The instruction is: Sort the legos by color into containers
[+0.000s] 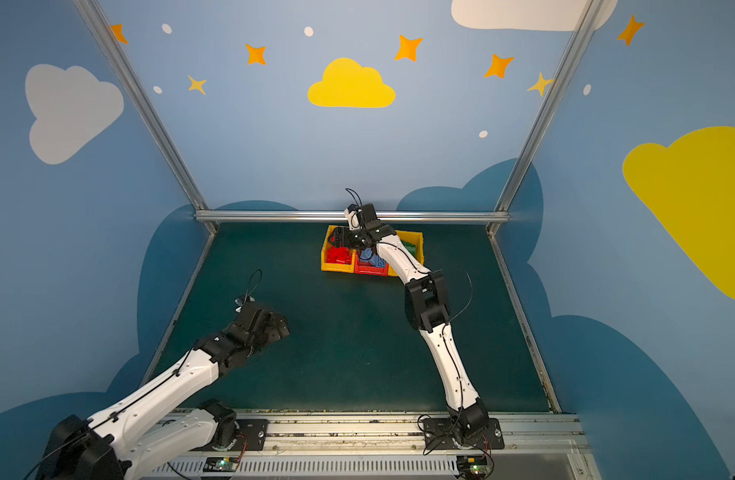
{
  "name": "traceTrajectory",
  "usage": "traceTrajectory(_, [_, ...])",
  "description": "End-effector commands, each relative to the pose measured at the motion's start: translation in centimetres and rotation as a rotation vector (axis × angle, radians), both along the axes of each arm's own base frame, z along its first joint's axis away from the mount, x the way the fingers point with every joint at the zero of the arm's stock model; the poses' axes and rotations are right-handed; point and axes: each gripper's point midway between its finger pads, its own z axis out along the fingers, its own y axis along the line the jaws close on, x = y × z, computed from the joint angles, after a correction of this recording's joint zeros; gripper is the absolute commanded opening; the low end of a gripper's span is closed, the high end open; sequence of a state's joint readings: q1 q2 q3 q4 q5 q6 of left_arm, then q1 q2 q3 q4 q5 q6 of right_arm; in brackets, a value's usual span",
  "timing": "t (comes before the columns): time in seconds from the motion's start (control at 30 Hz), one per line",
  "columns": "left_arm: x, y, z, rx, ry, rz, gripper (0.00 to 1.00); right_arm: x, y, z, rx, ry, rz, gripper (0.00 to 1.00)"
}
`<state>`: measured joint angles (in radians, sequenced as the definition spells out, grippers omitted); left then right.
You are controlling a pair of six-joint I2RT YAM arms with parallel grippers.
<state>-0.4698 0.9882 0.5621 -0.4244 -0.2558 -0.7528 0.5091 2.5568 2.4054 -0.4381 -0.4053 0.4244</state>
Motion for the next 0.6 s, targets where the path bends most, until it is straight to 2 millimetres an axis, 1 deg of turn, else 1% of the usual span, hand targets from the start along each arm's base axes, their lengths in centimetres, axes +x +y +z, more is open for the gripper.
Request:
traceTrajectory(0.0, [-0.6,0.8,-0.5,0.008,0.017,0.021,1.0,-0.9,-0.3,4.6,0.029,-0.063,0.025,0.87])
traceTrajectory(0.13, [-0.4,1.0,0.2,0.023,-0.014,0.015,1.0,-3.3,-1.5,8.3,0.042,-0.104,0.047,0.9])
traceTrajectory(0.2, [-0.3,1.5,0.7,0.047,-0.04,0.022,1.0,-5.0,-2.6,9.3,0.039,-0.11,0.051,0.92])
traceTrajectory(0.27, [-0.1,2.2,1.3,0.081,-0.073,0.032,1.0,-6.9,-4.1,9.8,0.017,-0.116,0.052,0.92])
traceTrajectory(0.33, [0.0,3.0,2.1,0.124,-0.108,0.051,1.0,-9.1,-6.4,9.6,-0.042,-0.124,0.037,0.92])
traceTrajectory(0.43, [0.3,4.2,3.5,0.192,-0.166,0.064,1.0,-12.5,-11.0,7.7,-0.18,-0.125,-0.032,0.92])
traceTrajectory(0.47, [0.4,4.3,4.0,0.213,-0.187,0.052,1.0,-13.7,-12.4,7.2,-0.212,-0.126,-0.048,0.92])
traceTrajectory(0.53, [0.9,4.7,5.1,0.248,-0.251,0.054,1.0,-16.5,-15.4,5.7,-0.29,-0.143,-0.085,0.92])
traceTrajectory(0.57, [1.1,4.8,5.7,0.26,-0.282,0.05,1.0,-17.8,-16.7,5.5,-0.321,-0.164,-0.105,0.92])
